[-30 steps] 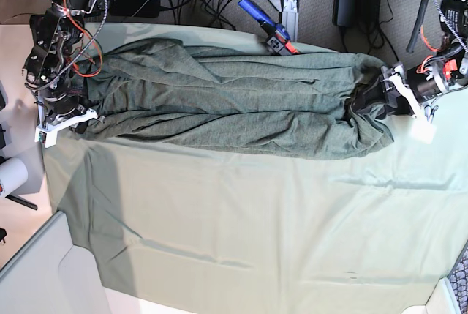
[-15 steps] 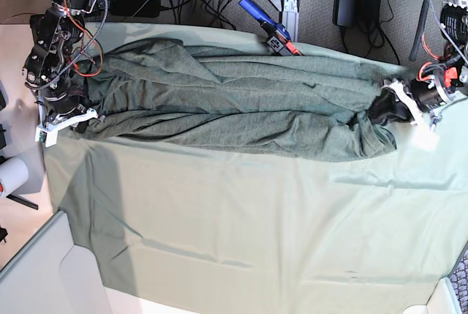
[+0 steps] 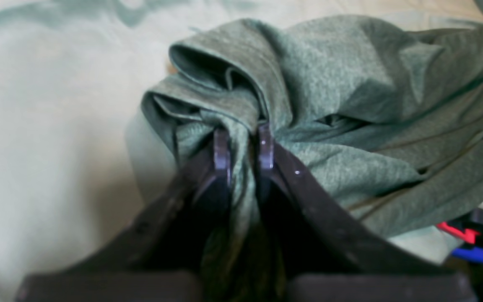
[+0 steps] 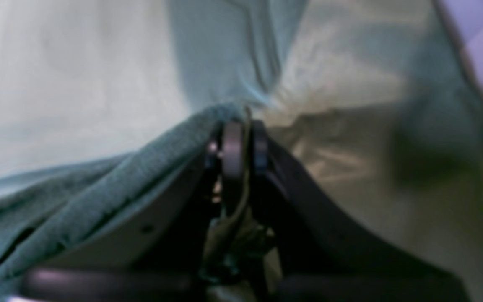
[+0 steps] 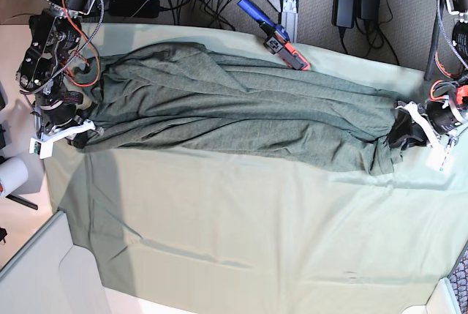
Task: Fold the T-shirt properly
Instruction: 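Twist and tighten the stretched shirt between both grippers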
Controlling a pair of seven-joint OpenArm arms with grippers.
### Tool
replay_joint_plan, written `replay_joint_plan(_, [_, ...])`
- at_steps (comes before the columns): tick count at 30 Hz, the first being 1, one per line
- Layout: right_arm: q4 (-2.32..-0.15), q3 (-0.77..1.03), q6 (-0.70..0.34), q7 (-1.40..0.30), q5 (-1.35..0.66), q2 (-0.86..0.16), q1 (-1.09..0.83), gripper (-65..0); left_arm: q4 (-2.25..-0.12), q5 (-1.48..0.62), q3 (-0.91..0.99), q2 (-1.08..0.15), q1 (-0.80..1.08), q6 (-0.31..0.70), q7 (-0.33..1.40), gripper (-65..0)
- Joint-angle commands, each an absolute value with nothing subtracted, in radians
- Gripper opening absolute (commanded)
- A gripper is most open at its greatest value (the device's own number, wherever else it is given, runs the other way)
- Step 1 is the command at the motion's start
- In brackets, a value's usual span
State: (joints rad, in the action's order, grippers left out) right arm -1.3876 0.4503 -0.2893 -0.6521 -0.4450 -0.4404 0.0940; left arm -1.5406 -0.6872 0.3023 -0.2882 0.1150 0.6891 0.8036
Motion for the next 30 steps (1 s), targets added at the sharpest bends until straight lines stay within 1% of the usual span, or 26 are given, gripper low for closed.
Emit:
replay_joint_plan(1, [-1.415, 0.457, -0.292, -0.633, -0.453, -0.463, 0.110, -65.0, -1.555, -0.693, 0.307, -0.303, 0.091, 0.698, 0.776, -65.0])
replay_joint_plan(5, [-1.427, 0.457, -0.292, -0.633, -0.453, -0.463, 0.110, -65.0, -1.529, -0.641, 0.307, -0.315, 0.054, 0.698, 0.758, -65.0])
replay_joint_plan(11, [-1.427, 0.457, -0.292, -0.633, -0.453, -0.462, 0.110, -65.0, -1.456, -0.539, 0.307, -0.376, -0.006, 0.698, 0.691, -65.0])
replay_joint_plan(18, [-1.427, 0.457, -0.292, -0.653, -0.470, -0.455, 0.110, -65.0, -1.444, -0.527, 0.307, -0.399, -0.030, 0.698, 0.688, -65.0])
replay_joint_plan(26, [-1.427, 0.457, -0.331, -0.691, -0.493, -0.351, 0.104, -65.0, -1.443, -0.557, 0.307, -0.393, -0.030, 0.698, 0.689, -65.0])
replay_joint_plan(30, [-1.427, 0.457, -0.345, -0.693, -0.493, -0.321, 0.105, -65.0, -1.443, -0.557, 0.307, -0.393, -0.030, 0.698, 0.692, -65.0])
